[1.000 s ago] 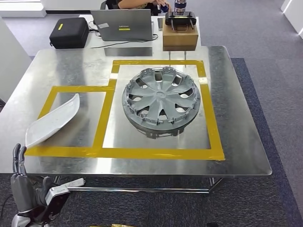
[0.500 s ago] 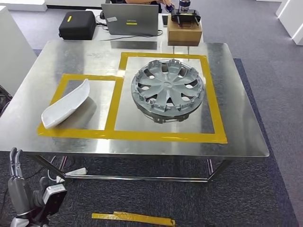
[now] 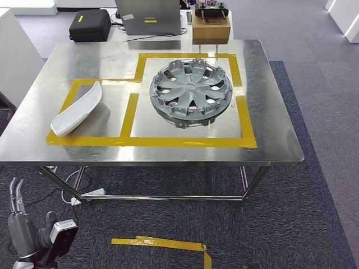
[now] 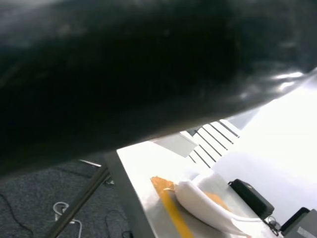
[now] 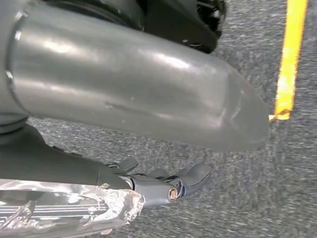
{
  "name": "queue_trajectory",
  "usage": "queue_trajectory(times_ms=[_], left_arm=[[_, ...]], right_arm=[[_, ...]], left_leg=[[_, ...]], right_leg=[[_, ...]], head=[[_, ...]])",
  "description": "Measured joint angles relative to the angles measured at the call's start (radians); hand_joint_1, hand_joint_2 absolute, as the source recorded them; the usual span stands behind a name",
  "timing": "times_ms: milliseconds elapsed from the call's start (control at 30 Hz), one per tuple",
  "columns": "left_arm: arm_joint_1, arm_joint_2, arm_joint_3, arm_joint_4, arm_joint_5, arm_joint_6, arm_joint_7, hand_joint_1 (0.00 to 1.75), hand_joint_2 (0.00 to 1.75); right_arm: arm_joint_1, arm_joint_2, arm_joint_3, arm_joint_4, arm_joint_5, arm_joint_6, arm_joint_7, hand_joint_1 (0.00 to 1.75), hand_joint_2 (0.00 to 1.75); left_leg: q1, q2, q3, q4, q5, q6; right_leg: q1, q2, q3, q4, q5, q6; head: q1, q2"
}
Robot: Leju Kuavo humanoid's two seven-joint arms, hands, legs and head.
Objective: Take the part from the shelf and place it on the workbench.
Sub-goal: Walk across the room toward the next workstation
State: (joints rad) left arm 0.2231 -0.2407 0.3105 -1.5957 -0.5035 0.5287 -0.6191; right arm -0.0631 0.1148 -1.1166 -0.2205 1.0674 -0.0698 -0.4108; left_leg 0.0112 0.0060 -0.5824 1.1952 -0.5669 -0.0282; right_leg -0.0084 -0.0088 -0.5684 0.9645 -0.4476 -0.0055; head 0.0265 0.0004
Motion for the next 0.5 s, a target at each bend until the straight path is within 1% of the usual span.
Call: queue_trajectory(times_ms=[33,67,100,133,167,200,233,267,300,333,367,400,433,467,500], left_arm=[[-0.001,0.000,0.000,0.000,0.000,0.000,0.000,0.00,0.00],[-0.002,0.000,0.000,0.000,0.000,0.000,0.000,0.00,0.00],[-0.003,0.000,0.000,0.001,0.000,0.000,0.000,0.00,0.00],[-0.003,0.000,0.000,0.001,0.000,0.000,0.000,0.00,0.00],[-0.003,0.000,0.000,0.001,0.000,0.000,0.000,0.00,0.00],[-0.003,0.000,0.000,0.002,0.001,-0.002,0.001,0.00,0.00],[-0.004,-0.001,0.003,0.005,0.011,-0.015,0.013,0.00,0.00],[-0.011,-0.003,0.010,0.022,0.037,-0.049,0.045,0.00,0.00],[-0.029,-0.004,0.027,0.068,0.081,-0.098,0.094,0.00,0.00],[-0.057,-0.004,0.056,0.161,0.139,-0.152,0.150,0.00,0.00],[-0.088,0.001,0.095,0.292,0.194,-0.195,0.194,0.00,0.00],[-0.113,0.009,0.139,0.442,0.233,-0.217,0.205,0.00,0.00],[-0.128,0.017,0.179,0.588,0.255,-0.224,0.186,0.00,0.00],[-0.134,0.025,0.212,0.710,0.262,-0.224,0.151,0.00,0.00],[-0.141,0.030,0.237,0.807,0.263,-0.225,0.114,0.00,0.00]], right_arm=[[0.000,0.000,0.000,0.000,0.000,0.000,0.000,0.00,0.00],[-0.001,0.000,0.000,0.000,0.000,0.000,0.000,0.00,0.00],[-0.001,0.000,0.000,0.000,0.000,0.000,0.000,0.00,0.00],[-0.001,0.000,0.000,0.000,0.000,0.000,0.000,0.00,0.00],[-0.001,0.000,0.000,0.000,0.000,0.000,0.000,0.00,0.00],[-0.001,0.000,0.000,0.000,0.000,0.000,0.000,0.00,0.00],[0.000,0.000,0.000,0.000,0.004,0.000,0.003,0.00,0.00],[0.002,-0.001,0.000,0.000,0.012,0.002,0.008,0.00,0.00],[0.005,-0.001,0.001,0.000,0.024,0.006,0.016,0.00,0.00],[0.007,-0.002,0.003,0.000,0.037,0.010,0.023,0.00,0.00],[0.010,-0.002,0.004,0.000,0.048,0.014,0.029,0.00,0.00],[0.012,-0.002,0.006,0.000,0.055,0.017,0.031,0.00,0.00],[0.014,-0.003,0.007,0.000,0.059,0.018,0.031,0.00,0.00],[0.016,-0.003,0.008,0.000,0.062,0.019,0.032,0.00,0.00],[0.019,-0.003,0.008,0.000,0.064,0.019,0.032,0.00,0.00]], left_leg=[[0.001,0.000,0.052,-0.069,0.019,0.002],[0.000,-0.002,0.103,-0.142,0.025,0.006],[-0.001,-0.002,0.138,-0.197,0.023,0.011],[-0.003,-0.003,0.155,-0.228,0.016,0.017],[-0.005,-0.004,0.156,-0.238,0.015,0.025],[-0.005,-0.003,0.147,-0.238,0.021,0.033],[-0.005,-0.003,0.138,-0.239,0.030,0.042],[-0.004,-0.003,0.127,-0.241,0.040,0.051],[-0.003,-0.006,0.114,-0.244,0.052,0.059],[-0.004,-0.010,0.100,-0.244,0.063,0.063],[-0.006,-0.014,0.085,-0.243,0.075,0.065],[-0.008,-0.017,0.072,-0.242,0.085,0.064],[-0.010,-0.018,0.059,-0.241,0.094,0.063],[-0.012,-0.020,0.047,-0.239,0.103,0.062],[-0.015,-0.025,0.036,-0.237,0.111,0.061]], right_leg=[[0.000,0.001,-0.014,0.008,0.006,0.004],[0.001,0.002,-0.026,0.016,0.012,0.010],[0.003,0.002,-0.034,0.022,0.019,0.016],[0.004,0.002,-0.039,0.025,0.027,0.022],[0.003,0.002,-0.042,0.026,0.035,0.028],[0.001,0.002,-0.045,0.025,0.042,0.034],[-0.001,0.003,-0.051,0.029,0.036,0.039],[-0.002,0.004,-0.062,0.048,0.013,0.043],[-0.003,0.005,-0.077,0.085,-0.026,0.045],[-0.003,0.006,-0.096,0.142,-0.075,0.046],[-0.002,0.007,-0.114,0.209,-0.118,0.047],[-0.001,0.007,-0.126,0.269,-0.141,0.048],[-0.001,0.008,-0.127,0.306,-0.142,0.047],[0.000,0.009,-0.110,0.308,-0.124,0.045],[0.000,0.014,-0.074,0.270,-0.098,0.040]], head=[[0.000,0.000],[0.000,0.000],[0.000,0.000],[0.000,0.000],[0.000,0.000],[-0.001,0.000],[-0.001,0.000],[-0.001,0.000],[0.001,0.000],[0.003,0.000],[0.007,0.000],[0.009,0.000],[0.010,0.000],[0.010,0.000],[0.011,0.000]])
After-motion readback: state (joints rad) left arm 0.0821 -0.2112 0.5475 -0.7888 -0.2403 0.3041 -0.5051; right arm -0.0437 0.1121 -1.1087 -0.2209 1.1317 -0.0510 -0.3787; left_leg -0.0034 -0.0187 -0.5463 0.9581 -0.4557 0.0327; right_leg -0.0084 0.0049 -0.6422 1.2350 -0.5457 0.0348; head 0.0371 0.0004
